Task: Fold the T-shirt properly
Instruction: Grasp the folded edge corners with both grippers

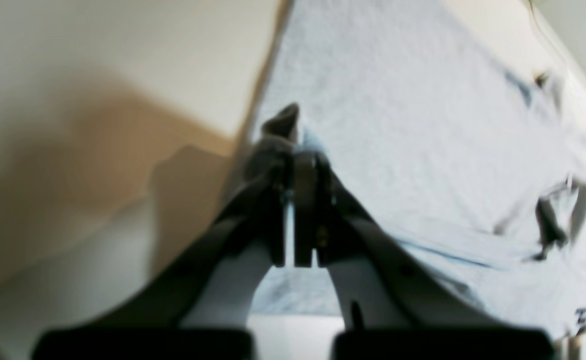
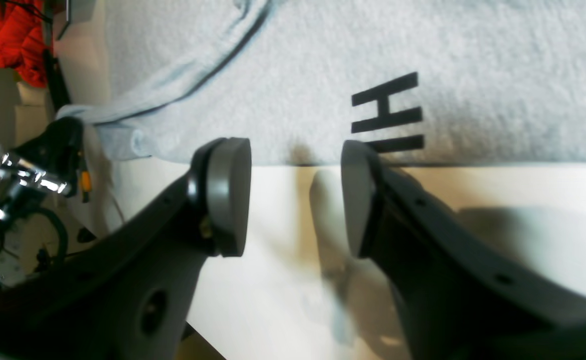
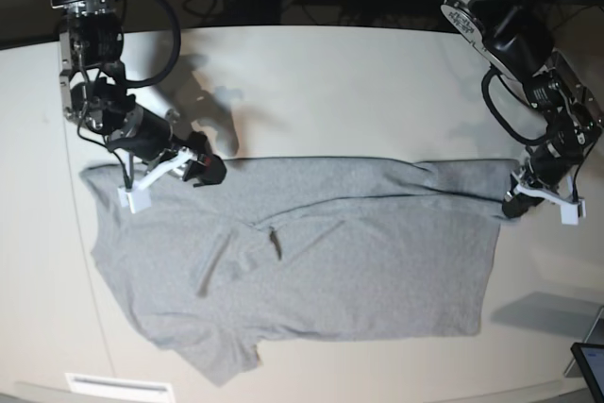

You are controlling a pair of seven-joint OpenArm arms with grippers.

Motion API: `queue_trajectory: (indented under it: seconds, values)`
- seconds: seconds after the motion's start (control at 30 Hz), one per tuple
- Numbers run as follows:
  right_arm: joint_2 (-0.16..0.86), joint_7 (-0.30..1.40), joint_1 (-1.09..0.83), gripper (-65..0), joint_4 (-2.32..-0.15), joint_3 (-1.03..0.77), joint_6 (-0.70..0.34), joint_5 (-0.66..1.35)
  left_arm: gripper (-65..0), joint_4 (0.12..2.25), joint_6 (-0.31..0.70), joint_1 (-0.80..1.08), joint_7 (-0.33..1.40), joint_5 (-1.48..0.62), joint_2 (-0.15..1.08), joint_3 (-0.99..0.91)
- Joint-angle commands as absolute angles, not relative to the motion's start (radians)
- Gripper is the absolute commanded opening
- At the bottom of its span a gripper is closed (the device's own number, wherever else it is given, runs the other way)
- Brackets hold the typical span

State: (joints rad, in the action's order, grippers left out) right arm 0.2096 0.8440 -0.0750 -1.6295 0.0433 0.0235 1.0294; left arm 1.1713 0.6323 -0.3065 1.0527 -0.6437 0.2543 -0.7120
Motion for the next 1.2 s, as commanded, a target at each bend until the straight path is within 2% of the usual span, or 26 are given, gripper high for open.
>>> queue_trajectory:
  seconds: [0.0, 0.13, 0.5, 0.8, 0.93, 1.1, 1.17]
  values:
    - [0.216, 0.831, -0.061, -42.4, -1.644, 0.036, 0.01, 1.047, -65.0, 1.188, 0.631, -0.334, 1.01, -0.671, 0.274, -0.696]
    - [0.217, 0.832, -0.061, -43.7, -1.644, 0.036, 0.01, 1.047, -65.0, 1.184, 0.579, -0.344, 0.961, -0.671, 0.274, -0.639]
    - [0.236, 0.831, -0.07, -43.8, -1.644, 0.036, 0.01, 1.047, -65.0, 0.981, 0.578, -0.383, 0.878, -0.671, 0.337, -0.616]
    - [0.236, 0.831, -0.071, -43.8, -1.644, 0.041, 0.01, 1.047, -65.0, 0.972, 0.575, -0.383, 0.835, -0.671, 0.354, -0.616]
    - [0.236, 0.831, -0.073, -43.8, -1.644, 0.042, 0.01, 1.047, -65.0, 0.972, 0.513, -0.383, 0.792, -0.671, 0.351, -0.616]
    - [0.236, 0.831, -0.076, -43.8, -1.644, 0.044, 0.008, 1.047, -65.0, 0.972, 0.507, -0.383, 0.788, -0.671, 0.349, -0.611]
    - [0.234, 0.831, -0.084, -43.8, -1.646, 0.044, 0.008, 1.047, -65.0, 0.972, 0.507, -0.394, 0.786, -0.671, 0.351, -0.556]
